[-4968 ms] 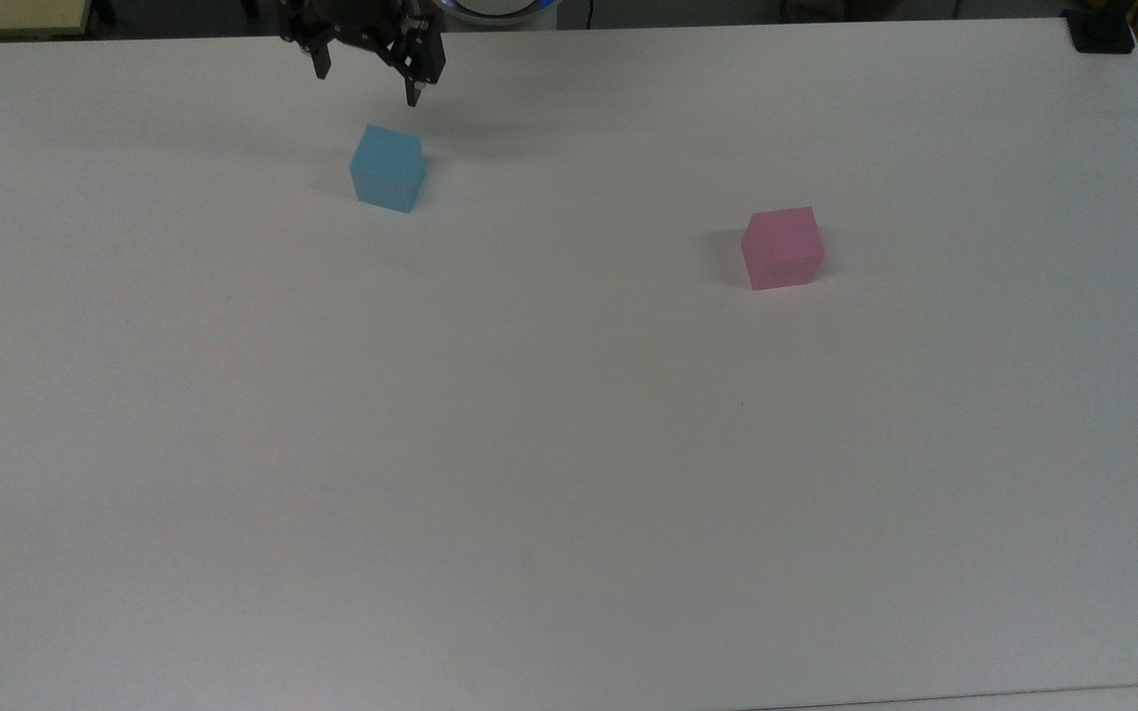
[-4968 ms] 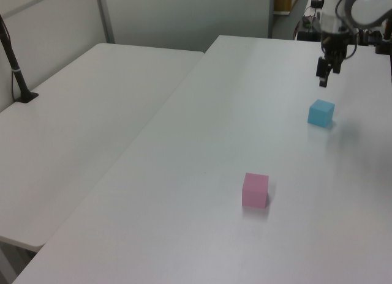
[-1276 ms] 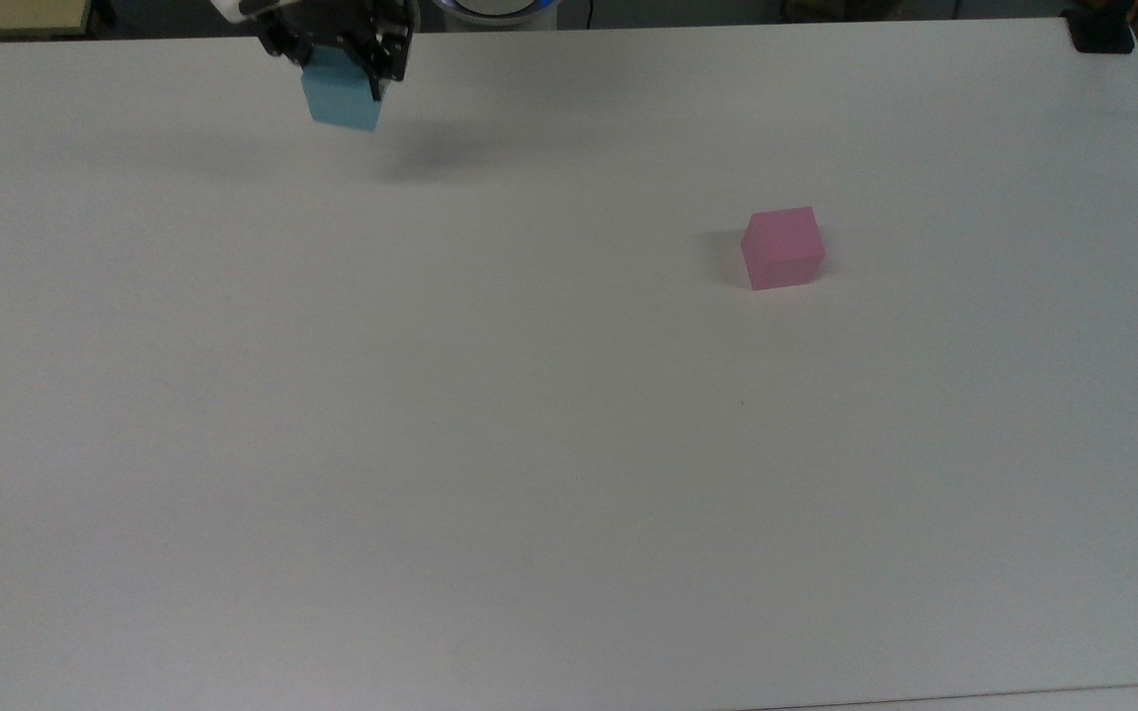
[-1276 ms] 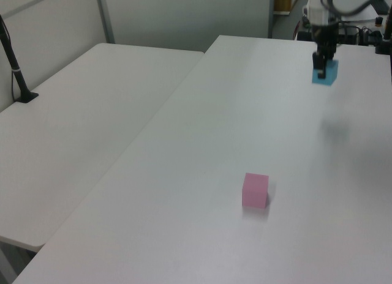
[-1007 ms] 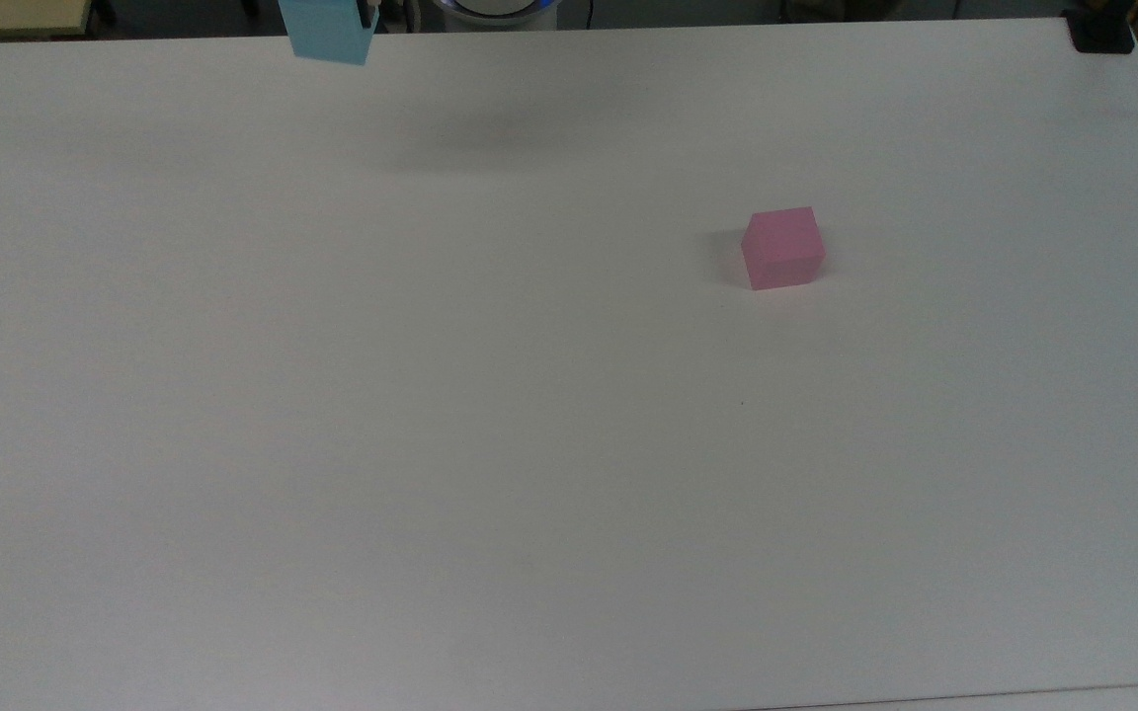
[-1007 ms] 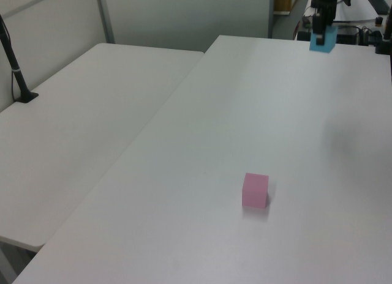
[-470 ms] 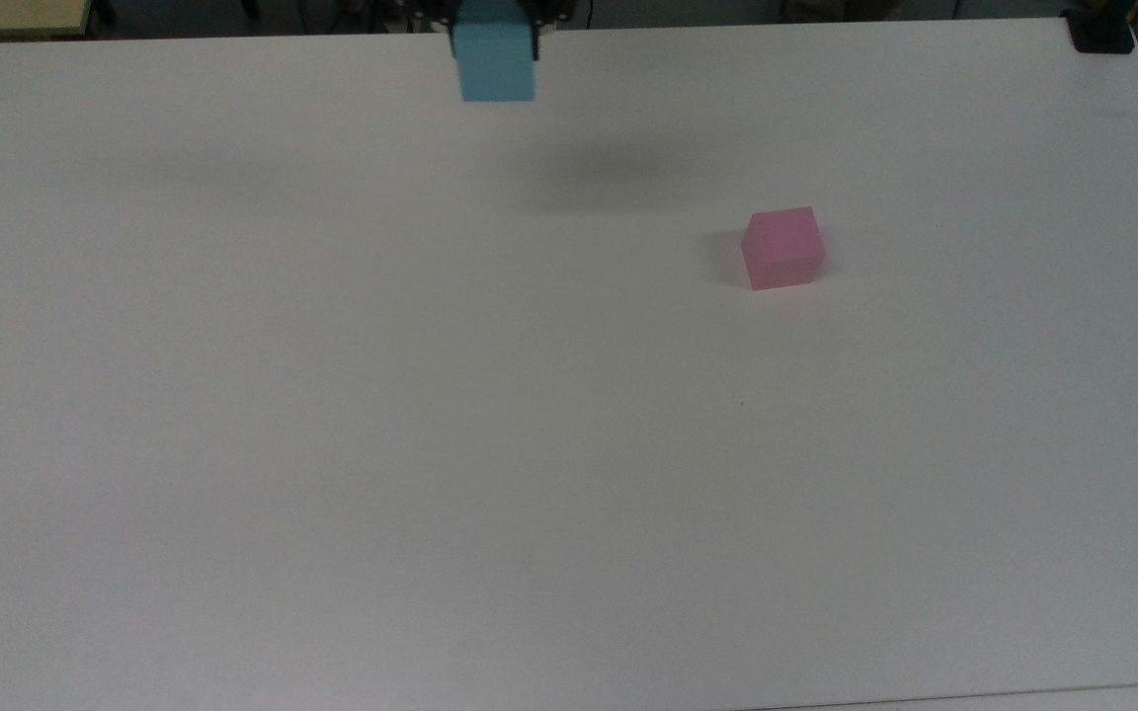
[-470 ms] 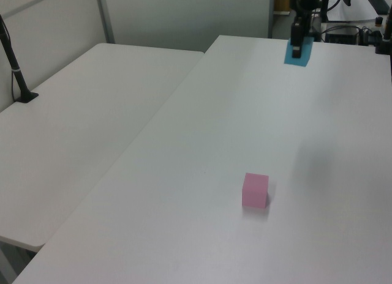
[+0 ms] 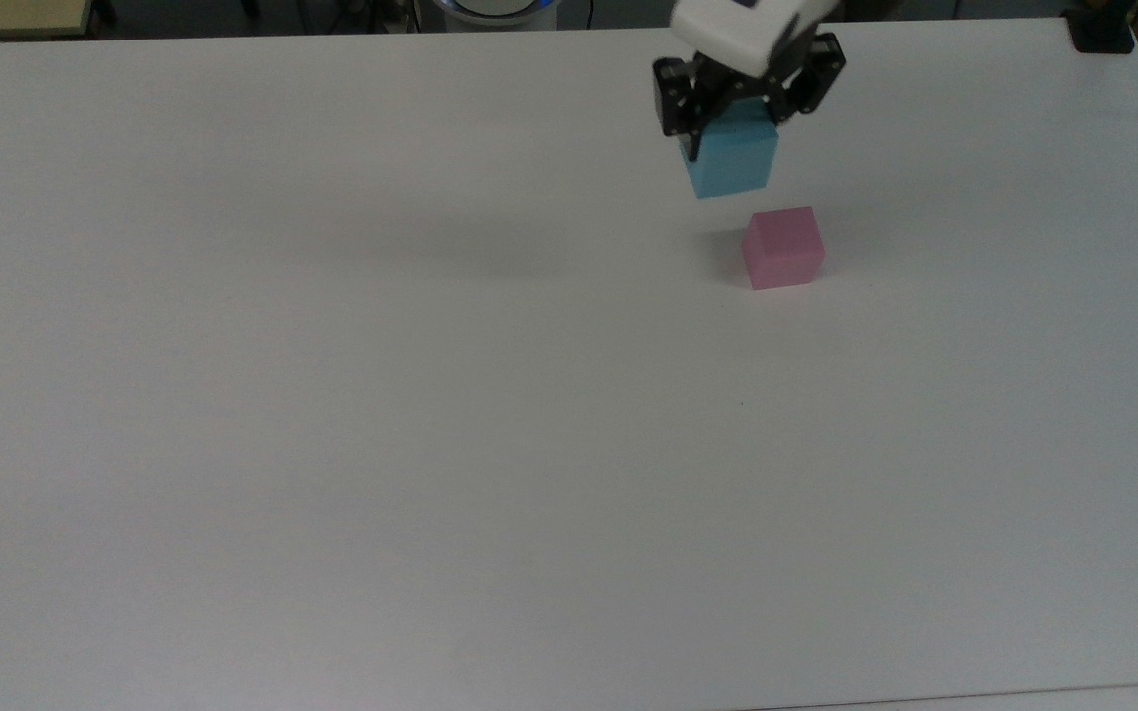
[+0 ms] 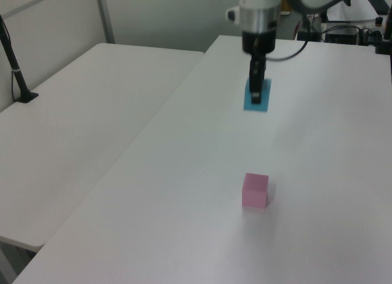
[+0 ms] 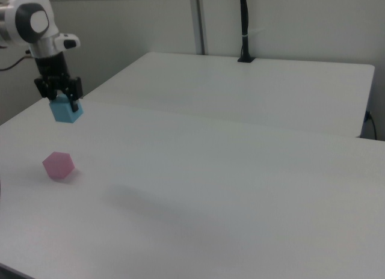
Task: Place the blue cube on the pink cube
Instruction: 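Carry the light blue cube over the pink cube, then lower the light blue cube onto the pink cube and open the gripper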
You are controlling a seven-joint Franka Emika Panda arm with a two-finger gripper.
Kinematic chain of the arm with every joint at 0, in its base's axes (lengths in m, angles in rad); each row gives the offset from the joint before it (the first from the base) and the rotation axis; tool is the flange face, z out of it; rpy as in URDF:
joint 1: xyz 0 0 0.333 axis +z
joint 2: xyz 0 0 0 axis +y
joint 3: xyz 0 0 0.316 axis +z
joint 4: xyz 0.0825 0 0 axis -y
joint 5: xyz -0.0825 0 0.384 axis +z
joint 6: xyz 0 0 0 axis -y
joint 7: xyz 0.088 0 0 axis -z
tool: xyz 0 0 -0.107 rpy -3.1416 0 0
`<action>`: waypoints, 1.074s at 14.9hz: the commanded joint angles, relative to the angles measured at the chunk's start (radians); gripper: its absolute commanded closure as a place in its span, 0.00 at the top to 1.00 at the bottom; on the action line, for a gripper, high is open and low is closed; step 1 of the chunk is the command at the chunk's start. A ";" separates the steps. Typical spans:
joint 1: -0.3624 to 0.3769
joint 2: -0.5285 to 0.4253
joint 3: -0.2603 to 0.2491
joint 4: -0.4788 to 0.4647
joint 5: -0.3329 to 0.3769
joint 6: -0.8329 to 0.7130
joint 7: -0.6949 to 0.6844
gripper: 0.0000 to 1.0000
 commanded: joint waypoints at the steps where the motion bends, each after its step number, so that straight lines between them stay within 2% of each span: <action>1: 0.070 0.077 -0.019 0.054 0.006 0.000 0.014 0.09; 3: 0.104 0.077 -0.017 0.011 0.006 0.030 0.048 0.09; 6: 0.151 0.074 -0.017 -0.101 -0.003 0.147 0.146 0.09; 10: 0.180 0.075 -0.017 -0.207 -0.018 0.255 0.185 0.09; 14: 0.177 0.080 -0.017 -0.219 -0.020 0.265 0.195 0.11; 16: 0.180 0.085 -0.017 -0.253 -0.042 0.327 0.235 0.16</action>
